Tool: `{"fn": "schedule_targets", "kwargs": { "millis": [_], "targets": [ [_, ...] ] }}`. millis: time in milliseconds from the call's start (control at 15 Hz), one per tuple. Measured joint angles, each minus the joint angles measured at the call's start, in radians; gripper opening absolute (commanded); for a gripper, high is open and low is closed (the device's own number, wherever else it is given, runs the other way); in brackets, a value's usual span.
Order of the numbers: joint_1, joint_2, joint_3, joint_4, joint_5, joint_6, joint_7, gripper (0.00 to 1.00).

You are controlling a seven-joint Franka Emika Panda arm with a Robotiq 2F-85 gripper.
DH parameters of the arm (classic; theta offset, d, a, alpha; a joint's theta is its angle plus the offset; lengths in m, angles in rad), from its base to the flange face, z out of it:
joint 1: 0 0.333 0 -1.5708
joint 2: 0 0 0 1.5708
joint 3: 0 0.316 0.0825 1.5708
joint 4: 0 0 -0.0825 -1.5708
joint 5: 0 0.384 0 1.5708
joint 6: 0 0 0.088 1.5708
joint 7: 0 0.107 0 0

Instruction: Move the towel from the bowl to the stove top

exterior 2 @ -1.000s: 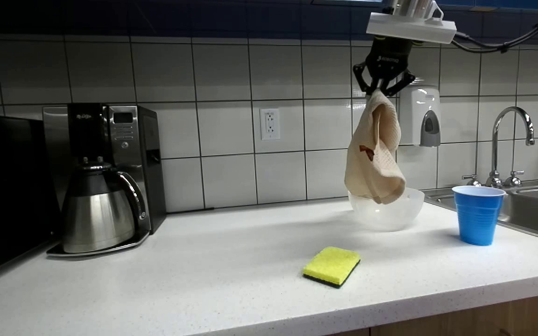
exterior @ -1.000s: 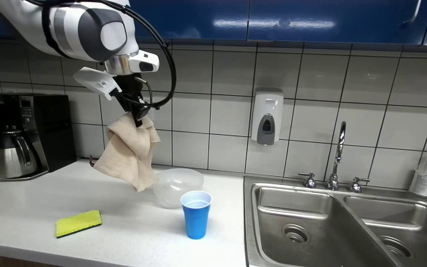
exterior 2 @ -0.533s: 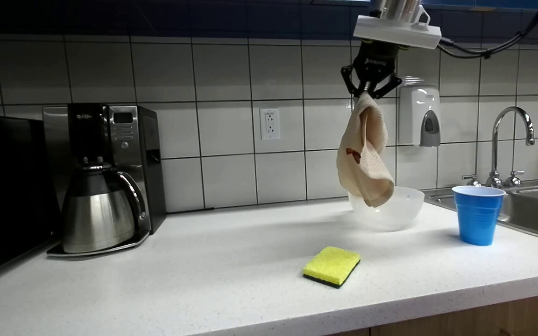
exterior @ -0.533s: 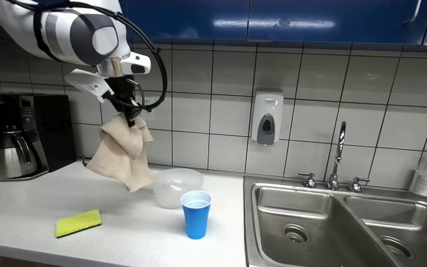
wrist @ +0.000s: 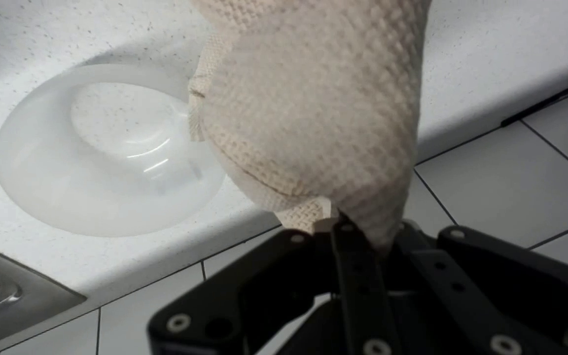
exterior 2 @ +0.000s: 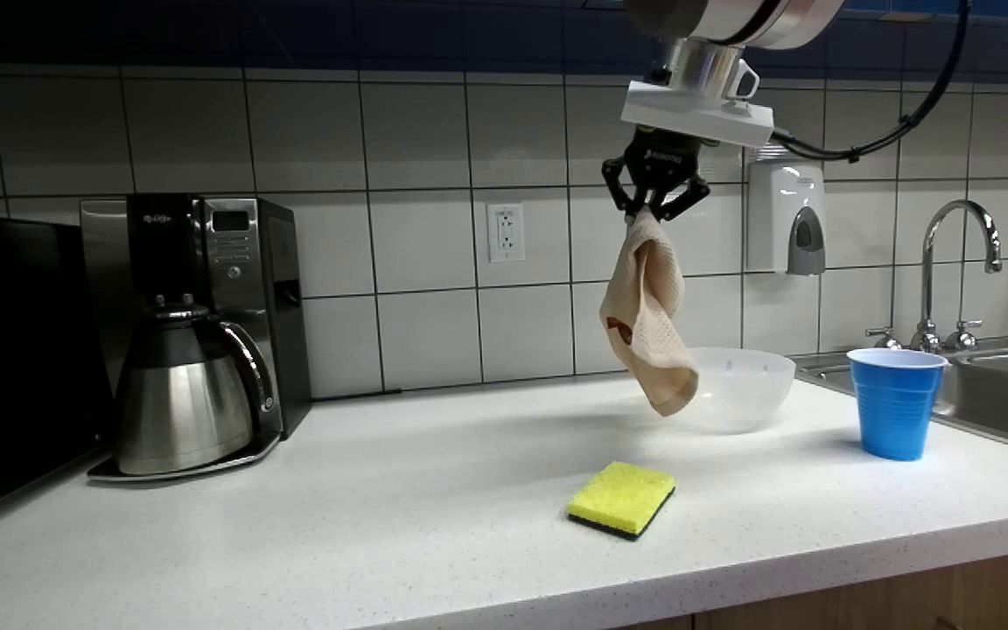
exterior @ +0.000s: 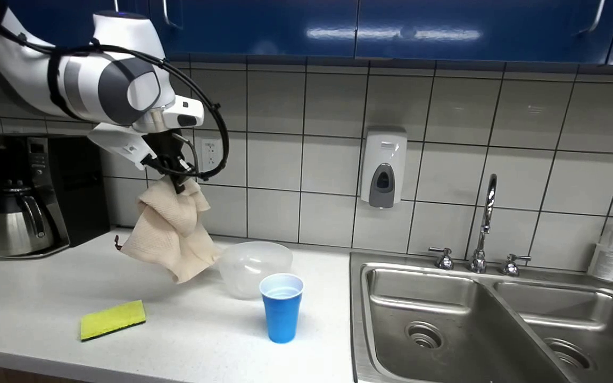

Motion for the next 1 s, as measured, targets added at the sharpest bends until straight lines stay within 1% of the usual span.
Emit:
{"fn": "schedule_targets", "kwargs": {
  "millis": [267, 667, 800, 1000],
  "targets": [
    [0.01, 0.06, 0.025, 0.001, 0.0, 0.058, 0.007, 0.01],
    [0.014, 0.128, 0.043, 0.002, -0.027, 0.102, 0.035, 0.01],
    [0.006, 0.153, 0.042, 0.002, -0.069, 0.108, 0.066, 0.01],
    [-0.016, 0.197, 0.037, 0.002, -0.171, 0.109, 0.132, 0.01]
  ]
}}
